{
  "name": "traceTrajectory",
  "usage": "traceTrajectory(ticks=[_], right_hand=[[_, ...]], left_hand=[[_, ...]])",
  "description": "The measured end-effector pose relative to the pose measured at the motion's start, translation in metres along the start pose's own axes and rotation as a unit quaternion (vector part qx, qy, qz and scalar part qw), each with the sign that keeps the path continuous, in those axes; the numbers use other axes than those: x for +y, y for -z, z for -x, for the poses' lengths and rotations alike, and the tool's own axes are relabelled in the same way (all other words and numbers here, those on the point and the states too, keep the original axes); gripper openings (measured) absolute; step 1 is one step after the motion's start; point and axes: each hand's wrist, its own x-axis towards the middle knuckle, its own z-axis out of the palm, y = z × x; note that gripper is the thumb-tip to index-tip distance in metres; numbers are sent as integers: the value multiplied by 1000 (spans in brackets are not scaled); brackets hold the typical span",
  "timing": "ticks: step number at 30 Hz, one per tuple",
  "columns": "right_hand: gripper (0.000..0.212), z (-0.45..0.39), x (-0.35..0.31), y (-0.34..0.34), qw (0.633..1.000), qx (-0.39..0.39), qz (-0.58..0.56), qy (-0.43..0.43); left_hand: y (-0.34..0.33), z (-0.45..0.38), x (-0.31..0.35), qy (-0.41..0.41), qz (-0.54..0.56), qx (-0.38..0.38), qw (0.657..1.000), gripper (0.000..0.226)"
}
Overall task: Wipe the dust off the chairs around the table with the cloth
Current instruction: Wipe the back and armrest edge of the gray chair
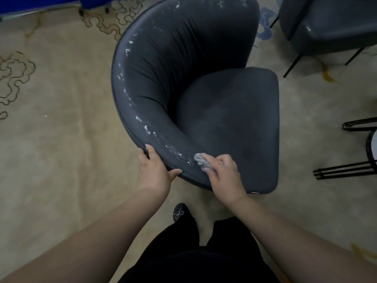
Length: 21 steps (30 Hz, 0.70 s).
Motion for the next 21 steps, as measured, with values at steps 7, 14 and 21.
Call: traceTrajectory(ticks=[7,14,21], right_hand=[[42,8,26,9,999,36,-9,-38],[43,-12,-20,-17,999,31,-22,14],[42,10,-15,-7,996,26,-19,89]], left_hand=[[6,0,-11,-24,46,20,998,115],[21,-26,-24,-36,83,-5,996,123],[28,-36,-29,-46,76,-12,996,126]])
